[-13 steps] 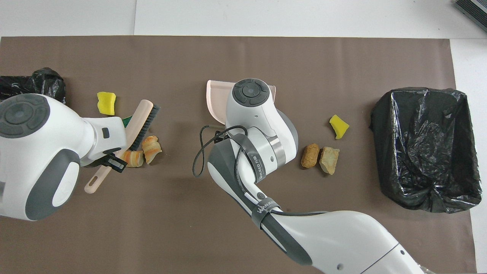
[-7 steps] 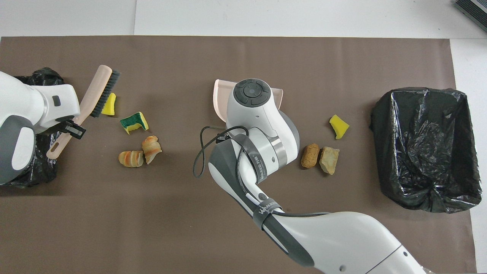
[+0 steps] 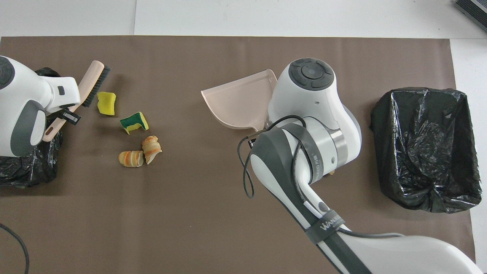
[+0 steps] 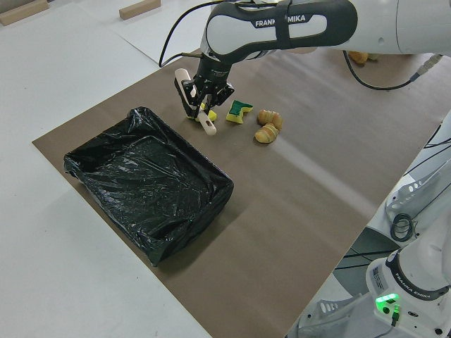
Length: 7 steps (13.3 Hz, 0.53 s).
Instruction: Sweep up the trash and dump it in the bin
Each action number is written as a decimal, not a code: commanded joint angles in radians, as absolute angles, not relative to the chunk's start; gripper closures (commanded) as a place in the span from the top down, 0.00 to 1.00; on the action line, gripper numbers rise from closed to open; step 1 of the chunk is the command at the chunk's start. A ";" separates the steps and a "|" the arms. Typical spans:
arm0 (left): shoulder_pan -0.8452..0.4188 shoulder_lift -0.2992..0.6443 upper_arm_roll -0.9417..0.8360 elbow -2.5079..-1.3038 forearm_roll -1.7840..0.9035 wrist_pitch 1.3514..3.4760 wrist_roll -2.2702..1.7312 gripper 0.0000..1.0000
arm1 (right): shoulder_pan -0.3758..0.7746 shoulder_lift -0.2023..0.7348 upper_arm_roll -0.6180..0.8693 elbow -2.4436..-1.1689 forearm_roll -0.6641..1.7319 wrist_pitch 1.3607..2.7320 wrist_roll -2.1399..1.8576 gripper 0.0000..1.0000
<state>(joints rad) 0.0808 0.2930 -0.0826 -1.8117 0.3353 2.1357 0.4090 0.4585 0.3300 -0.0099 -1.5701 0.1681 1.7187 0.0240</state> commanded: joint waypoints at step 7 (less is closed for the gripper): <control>-0.021 0.235 -0.104 -1.911 0.359 1.942 0.359 0.00 | 0.456 0.034 0.005 -2.046 -0.032 1.848 -0.592 0.00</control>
<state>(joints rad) 0.0257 0.2914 -0.1102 -1.8457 0.3494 1.9945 0.3885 0.4575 0.0955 0.0013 -1.9628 -0.0132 1.7971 -0.4962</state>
